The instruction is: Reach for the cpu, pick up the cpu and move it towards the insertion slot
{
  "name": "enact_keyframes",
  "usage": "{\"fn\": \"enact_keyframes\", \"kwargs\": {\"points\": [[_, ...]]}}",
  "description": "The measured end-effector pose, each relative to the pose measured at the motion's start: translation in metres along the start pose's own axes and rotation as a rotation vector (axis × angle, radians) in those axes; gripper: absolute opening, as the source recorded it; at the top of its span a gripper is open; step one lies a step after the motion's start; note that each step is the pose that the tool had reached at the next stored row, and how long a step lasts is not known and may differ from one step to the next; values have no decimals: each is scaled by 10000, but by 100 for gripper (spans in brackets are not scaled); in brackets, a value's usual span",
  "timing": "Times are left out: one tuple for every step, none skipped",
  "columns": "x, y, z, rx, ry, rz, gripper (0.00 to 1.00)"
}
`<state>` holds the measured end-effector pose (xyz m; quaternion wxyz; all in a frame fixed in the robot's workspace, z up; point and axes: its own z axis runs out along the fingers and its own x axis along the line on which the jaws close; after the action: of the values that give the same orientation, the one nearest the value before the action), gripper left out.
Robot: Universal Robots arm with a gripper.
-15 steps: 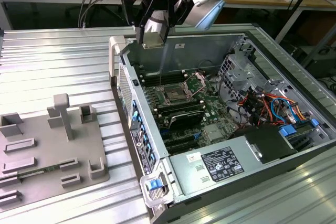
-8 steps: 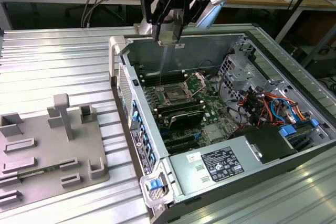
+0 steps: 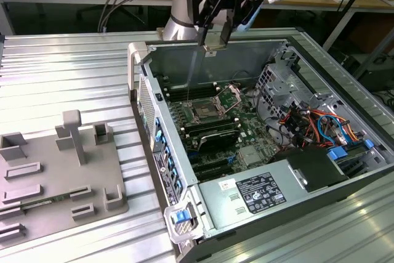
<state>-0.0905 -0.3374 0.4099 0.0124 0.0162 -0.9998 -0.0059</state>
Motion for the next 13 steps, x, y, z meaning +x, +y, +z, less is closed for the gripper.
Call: {"fn": "enact_keyframes", "kwargs": {"points": [[-37,6,0,3,3,0,55],[-77,14,0,7,5,2,55],[-116,23,1,13,6,3,55],[-170,35,3,22,7,3,55],[-202,43,4,26,8,5,55],[-232,52,5,29,8,5,55],[-288,70,6,38,8,4,55],[-333,84,7,43,9,4,55],[-357,92,8,44,8,5,55],[-387,102,8,47,8,6,55],[-432,115,9,52,8,4,55],[-465,125,10,55,8,4,55],[-496,133,10,59,8,5,55]]}}
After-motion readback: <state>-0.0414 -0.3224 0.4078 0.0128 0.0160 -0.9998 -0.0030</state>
